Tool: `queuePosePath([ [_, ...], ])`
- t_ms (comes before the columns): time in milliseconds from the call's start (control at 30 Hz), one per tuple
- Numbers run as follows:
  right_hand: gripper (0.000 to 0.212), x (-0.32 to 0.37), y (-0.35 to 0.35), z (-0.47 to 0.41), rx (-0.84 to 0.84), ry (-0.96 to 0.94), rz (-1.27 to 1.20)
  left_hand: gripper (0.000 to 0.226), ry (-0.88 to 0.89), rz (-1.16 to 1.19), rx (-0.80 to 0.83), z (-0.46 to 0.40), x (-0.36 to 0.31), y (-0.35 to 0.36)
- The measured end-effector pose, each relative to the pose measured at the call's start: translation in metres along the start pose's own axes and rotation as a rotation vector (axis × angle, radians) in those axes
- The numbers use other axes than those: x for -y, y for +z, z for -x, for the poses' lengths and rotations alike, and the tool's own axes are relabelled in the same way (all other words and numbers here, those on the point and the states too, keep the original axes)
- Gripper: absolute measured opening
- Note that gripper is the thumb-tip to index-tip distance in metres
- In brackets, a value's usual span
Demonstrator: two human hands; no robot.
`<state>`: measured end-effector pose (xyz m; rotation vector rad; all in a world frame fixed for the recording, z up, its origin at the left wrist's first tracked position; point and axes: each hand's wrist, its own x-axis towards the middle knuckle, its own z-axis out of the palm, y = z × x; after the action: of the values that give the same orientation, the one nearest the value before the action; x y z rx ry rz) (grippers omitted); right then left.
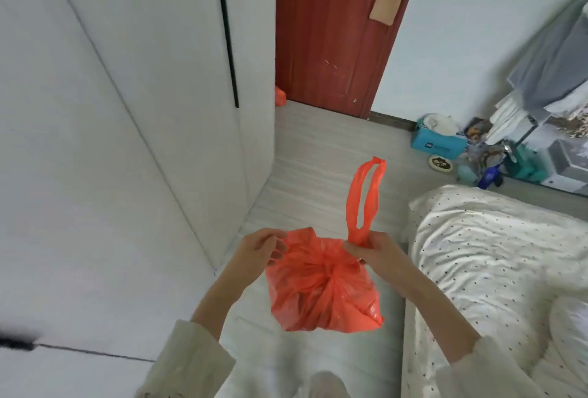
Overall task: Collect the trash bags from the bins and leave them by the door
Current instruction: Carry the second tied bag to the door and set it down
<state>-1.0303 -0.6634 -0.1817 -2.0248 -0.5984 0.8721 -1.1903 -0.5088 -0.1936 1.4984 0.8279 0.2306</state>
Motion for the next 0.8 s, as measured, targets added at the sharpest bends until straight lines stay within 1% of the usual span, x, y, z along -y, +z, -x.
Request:
queuePosePath([
  [67, 0.01, 0.006, -0.021, -0.045, -0.04, 0.007, -0.062, 0.028, -0.001, -0.006, 0.047, -0.052, -0.016, 0.008],
  [133, 0.011, 0.014, -0.04, -0.097, -0.057, 0.009, -0.12, 0.028, -0.004, -0.017, 0.052, -0.105, -0.031, 0.016],
  [300, 0.014, 0.033, -0.096, -0.232, -0.015, 0.017, -0.262, 0.028, -0.009, -0.054, 0.023, -0.245, -0.073, 0.036],
  [367, 0.014, 0.044, -0.123, -0.284, 0.009, 0.012, -0.247, 0.027, -0.033, -0.041, 0.008, -0.298, -0.095, 0.046],
  [467, 0.015, 0.065, -0.162, -0.357, 0.047, 0.008, -0.168, 0.027, -0.044, -0.052, 0.03, -0.368, -0.129, 0.06],
  [567, 0.012, 0.088, -0.194, -0.427, 0.08, 0.009, -0.119, 0.028, -0.049, -0.042, 0.01, -0.435, -0.16, 0.067],
  [733, 0.005, 0.131, -0.243, -0.564, 0.121, 0.003, -0.1, 0.03, -0.095, 0.012, -0.053, -0.552, -0.186, 0.076],
  [800, 0.006, 0.146, -0.26, -0.623, 0.137, -0.006, -0.081, 0.029, -0.114, 0.028, -0.075, -0.603, -0.194, 0.079],
])
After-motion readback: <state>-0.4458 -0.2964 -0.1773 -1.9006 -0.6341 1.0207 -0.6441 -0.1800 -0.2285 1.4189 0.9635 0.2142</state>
